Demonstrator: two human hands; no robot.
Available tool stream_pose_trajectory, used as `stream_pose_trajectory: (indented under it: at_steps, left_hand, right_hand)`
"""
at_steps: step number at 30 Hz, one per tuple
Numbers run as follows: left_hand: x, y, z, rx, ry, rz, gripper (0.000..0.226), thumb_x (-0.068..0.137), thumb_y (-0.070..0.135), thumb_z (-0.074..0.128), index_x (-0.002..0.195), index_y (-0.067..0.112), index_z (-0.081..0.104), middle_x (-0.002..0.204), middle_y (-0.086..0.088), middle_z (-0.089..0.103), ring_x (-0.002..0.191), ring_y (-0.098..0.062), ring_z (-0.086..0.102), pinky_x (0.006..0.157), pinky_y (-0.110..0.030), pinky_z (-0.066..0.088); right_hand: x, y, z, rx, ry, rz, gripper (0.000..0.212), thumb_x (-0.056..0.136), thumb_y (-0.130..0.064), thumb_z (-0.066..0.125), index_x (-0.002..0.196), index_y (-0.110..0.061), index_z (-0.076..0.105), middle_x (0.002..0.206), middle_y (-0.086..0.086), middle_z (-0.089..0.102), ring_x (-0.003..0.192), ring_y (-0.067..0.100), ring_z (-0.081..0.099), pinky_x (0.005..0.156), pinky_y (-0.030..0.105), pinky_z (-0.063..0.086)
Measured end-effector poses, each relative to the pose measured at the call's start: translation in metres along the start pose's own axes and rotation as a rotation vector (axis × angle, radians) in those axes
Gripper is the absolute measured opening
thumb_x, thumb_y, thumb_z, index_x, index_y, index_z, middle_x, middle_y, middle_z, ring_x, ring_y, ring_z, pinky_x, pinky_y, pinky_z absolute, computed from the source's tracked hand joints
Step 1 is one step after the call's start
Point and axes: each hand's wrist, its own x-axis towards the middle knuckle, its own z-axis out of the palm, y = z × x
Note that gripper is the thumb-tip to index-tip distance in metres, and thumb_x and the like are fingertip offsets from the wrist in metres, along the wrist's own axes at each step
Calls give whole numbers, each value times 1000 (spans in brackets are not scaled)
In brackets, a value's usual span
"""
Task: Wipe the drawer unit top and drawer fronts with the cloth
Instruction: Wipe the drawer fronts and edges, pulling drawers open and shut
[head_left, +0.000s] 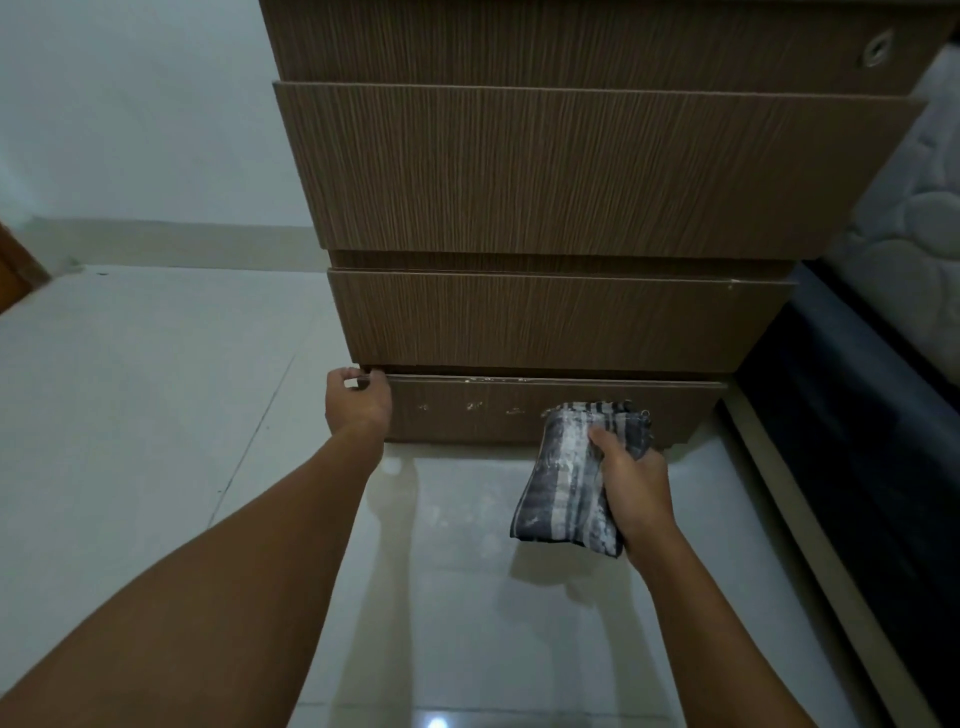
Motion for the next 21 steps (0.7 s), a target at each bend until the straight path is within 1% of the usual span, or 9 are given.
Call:
stream_pose_trajectory:
  at_steps: [2, 4, 7, 10, 13, 15, 17, 19, 21]
  left_hand:
    - [-4, -2, 0, -13, 7, -4, 12, 95, 24, 56, 104, 19, 50, 105, -6, 54, 92, -24, 52, 73, -31, 44]
    - [-8, -4, -2, -20, 17, -6, 13, 95, 23, 57, 104, 20, 49, 105, -6, 54, 92, -24, 53, 73, -30, 44]
    - [-14, -8, -7, -43, 17, -8, 13, 94, 22, 58, 103, 20, 49, 105, -7, 55, 91, -25, 55, 74, -30, 46]
    - [-24, -11, -13, -56, 19, 7, 14, 94, 21, 59, 103, 19, 48, 104, -7, 55, 90, -23, 54, 73, -28, 43]
    - [-35, -14, -20, -66, 37, 14, 15, 94, 20, 58, 104, 18, 47, 103, -6, 53, 89, -23, 52, 73, -26, 40]
    - [-41, -16, -23, -63, 47, 19, 15, 94, 20, 58, 103, 17, 46, 103, -5, 53, 88, -22, 51, 73, -26, 39]
    - [-44, -19, -25, -60, 53, 30, 15, 93, 20, 57, 103, 17, 46, 102, -6, 53, 87, -21, 50, 73, -27, 38]
    - [-44, -21, -27, -59, 48, 36, 14, 93, 19, 56, 103, 17, 46, 103, -6, 53, 88, -21, 50, 75, -29, 38]
    - [-43, -21, -28, -60, 38, 31, 14, 94, 19, 56, 104, 17, 46, 105, -5, 53, 91, -21, 50, 77, -29, 39]
  right_hand:
    - [0, 5, -5, -2, 38, -16, 12, 91, -27, 63, 98, -17, 64, 94, 5, 69, 85, 22, 66, 80, 34, 52]
    - [-1, 10, -10, -11, 93, -46, 20, 93, -27, 61, 106, -12, 64, 93, 4, 68, 83, 17, 64, 68, 26, 48]
    - [-2, 15, -20, -18, 233, -132, 26, 96, -32, 57, 112, -12, 61, 96, 2, 67, 80, 9, 63, 60, 20, 44]
    - [0, 15, -35, -102, 442, -237, 30, 94, -34, 58, 115, -14, 60, 106, 6, 67, 92, 18, 65, 75, 27, 49]
    - [2, 7, -52, -228, 616, -380, 31, 91, -25, 62, 120, -15, 57, 115, 8, 66, 104, 24, 63, 86, 35, 50]
    - [5, -2, -64, -347, 671, -481, 34, 87, -15, 64, 120, -13, 56, 117, 10, 64, 106, 26, 61, 86, 36, 49]
    - [12, -10, -74, -520, 712, -538, 43, 81, -1, 63, 122, -9, 54, 120, 12, 60, 109, 29, 58, 83, 36, 45]
    - [21, -15, -83, -703, 717, -575, 50, 77, 3, 62, 124, -11, 54, 124, 11, 56, 111, 29, 53, 81, 38, 44]
    - [31, -20, -89, -867, 670, -575, 54, 76, 2, 63, 127, -15, 53, 127, 7, 54, 113, 27, 50, 78, 40, 46]
